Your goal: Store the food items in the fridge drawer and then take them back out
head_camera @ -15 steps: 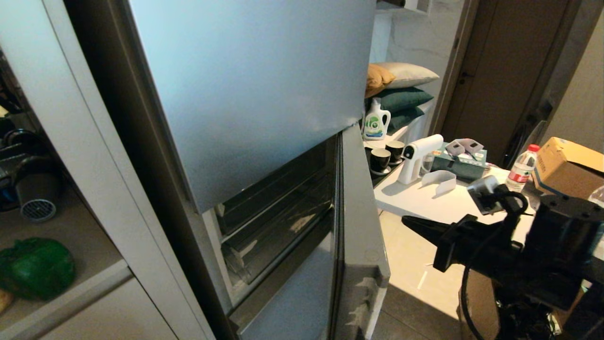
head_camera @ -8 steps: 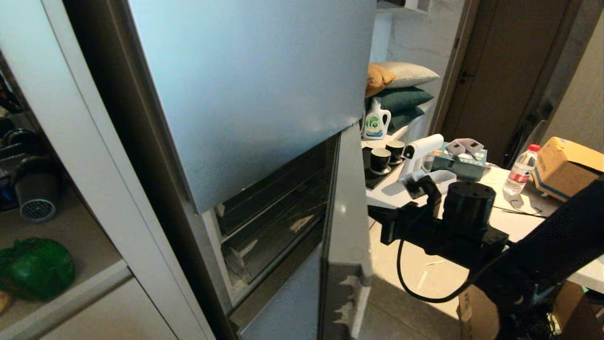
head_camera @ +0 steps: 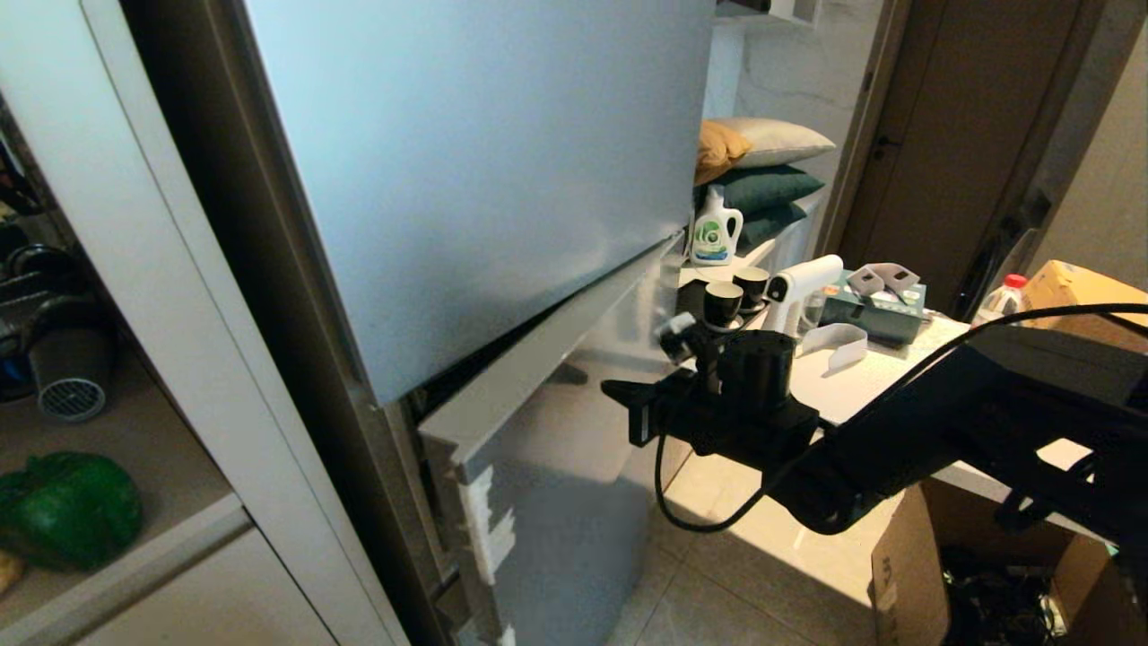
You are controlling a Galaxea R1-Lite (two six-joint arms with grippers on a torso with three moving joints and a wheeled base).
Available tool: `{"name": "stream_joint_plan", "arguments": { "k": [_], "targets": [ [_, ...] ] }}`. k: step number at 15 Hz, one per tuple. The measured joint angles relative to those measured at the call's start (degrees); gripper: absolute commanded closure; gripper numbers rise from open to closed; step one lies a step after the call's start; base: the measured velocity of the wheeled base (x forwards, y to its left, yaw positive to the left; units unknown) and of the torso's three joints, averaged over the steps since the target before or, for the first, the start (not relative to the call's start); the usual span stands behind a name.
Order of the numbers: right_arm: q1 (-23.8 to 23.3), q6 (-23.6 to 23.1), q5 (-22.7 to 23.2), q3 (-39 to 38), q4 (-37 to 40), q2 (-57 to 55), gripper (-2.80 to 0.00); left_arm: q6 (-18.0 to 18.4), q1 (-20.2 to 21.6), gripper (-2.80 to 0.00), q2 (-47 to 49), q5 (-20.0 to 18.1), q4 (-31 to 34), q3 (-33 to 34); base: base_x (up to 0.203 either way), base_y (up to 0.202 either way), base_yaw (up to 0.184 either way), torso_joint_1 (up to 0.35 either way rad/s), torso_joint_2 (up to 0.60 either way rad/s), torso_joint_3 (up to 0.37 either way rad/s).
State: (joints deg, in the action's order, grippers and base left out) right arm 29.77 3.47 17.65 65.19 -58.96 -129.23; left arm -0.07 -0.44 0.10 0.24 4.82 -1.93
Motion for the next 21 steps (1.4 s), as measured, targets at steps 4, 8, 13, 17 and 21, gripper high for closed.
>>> {"name": "stream_joint_plan", "arguments": {
  "k": [4, 8, 13, 17, 21],
  "targets": [
    [0.16, 0.11, -1.10, 5.26, 2.34, -2.17, 0.00, 0.00, -0.02, 0.00, 0.00, 0.00, 0.00, 0.00, 0.000, 0.000, 0.000, 0.000, 0.00, 0.000],
    [0.60, -0.04, -2.14, -0.71, 1.86, 1.10, 0.00, 0.00, 0.00, 0.00, 0.00, 0.00, -0.02, 0.00, 0.000, 0.000, 0.000, 0.000, 0.00, 0.000],
    [3.86, -1.28, -6.01, -24.34, 0.64, 21.90, 0.00, 0.00, 0.00, 0.00, 0.00, 0.00, -0.02, 0.00, 0.000, 0.000, 0.000, 0.000, 0.00, 0.000],
    [5.88, -3.68, -17.37, -44.68, 1.15, 47.43, 0.00, 0.00, 0.00, 0.00, 0.00, -0.01, -0.02, 0.00, 0.000, 0.000, 0.000, 0.000, 0.00, 0.000],
    [3.31, -4.62, -32.78, -56.64, 7.89, 74.50, 0.00, 0.00, 0.00, 0.00, 0.00, 0.00, 0.00, 0.00, 0.000, 0.000, 0.000, 0.000, 0.00, 0.000]
  ]
}}
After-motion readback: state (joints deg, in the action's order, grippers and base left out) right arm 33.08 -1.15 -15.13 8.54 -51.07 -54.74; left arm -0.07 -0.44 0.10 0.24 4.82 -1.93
